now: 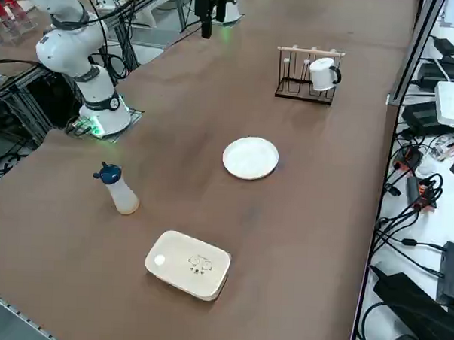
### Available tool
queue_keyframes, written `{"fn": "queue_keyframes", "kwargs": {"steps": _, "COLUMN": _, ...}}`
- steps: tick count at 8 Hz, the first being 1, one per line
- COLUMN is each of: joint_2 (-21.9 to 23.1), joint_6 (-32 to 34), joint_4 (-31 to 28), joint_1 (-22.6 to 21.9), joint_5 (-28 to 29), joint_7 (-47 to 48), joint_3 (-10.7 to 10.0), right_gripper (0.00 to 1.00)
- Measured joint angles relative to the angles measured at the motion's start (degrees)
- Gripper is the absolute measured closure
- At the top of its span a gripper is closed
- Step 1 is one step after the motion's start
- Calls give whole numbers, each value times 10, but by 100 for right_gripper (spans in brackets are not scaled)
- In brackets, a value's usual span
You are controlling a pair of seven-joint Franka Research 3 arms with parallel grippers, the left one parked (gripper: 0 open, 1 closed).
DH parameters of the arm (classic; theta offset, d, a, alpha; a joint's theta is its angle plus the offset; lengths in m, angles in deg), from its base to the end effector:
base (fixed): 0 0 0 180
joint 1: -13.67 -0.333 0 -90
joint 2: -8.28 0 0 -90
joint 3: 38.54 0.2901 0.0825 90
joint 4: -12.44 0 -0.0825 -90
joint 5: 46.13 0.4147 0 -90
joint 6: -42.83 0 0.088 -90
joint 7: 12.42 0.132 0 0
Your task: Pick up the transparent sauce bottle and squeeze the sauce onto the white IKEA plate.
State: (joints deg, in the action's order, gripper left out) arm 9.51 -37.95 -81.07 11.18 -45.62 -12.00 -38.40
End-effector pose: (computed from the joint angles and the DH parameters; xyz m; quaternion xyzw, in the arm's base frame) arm 0.5532 0.0267 0.5439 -0.9948 -0.0195 0.1003 0.0017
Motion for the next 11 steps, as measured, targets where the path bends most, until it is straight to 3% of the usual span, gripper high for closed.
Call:
{"fn": "queue_keyframes", "kwargs": {"steps": 3, "joint_2": -8, "joint_6": 92, "joint_4": 0, "joint_1": 8, "joint_5": -9, "joint_7": 25, "joint_3": -4, "right_gripper": 0}}
{"fn": "queue_keyframes", "kwargs": {"steps": 6, "joint_2": -30, "joint_6": 134, "joint_4": -8, "joint_1": 20, "joint_5": -40, "joint_7": 215, "joint_3": -5, "right_gripper": 0}}
{"fn": "queue_keyframes", "kwargs": {"steps": 8, "joint_2": -58, "joint_6": 121, "joint_4": -51, "joint_1": 18, "joint_5": -92, "joint_7": 385, "joint_3": -4, "right_gripper": 0}}
{"fn": "queue_keyframes", "kwargs": {"steps": 11, "joint_2": -72, "joint_6": -1, "joint_4": -166, "joint_1": 14, "joint_5": -178, "joint_7": 654, "joint_3": -1, "right_gripper": 0}}
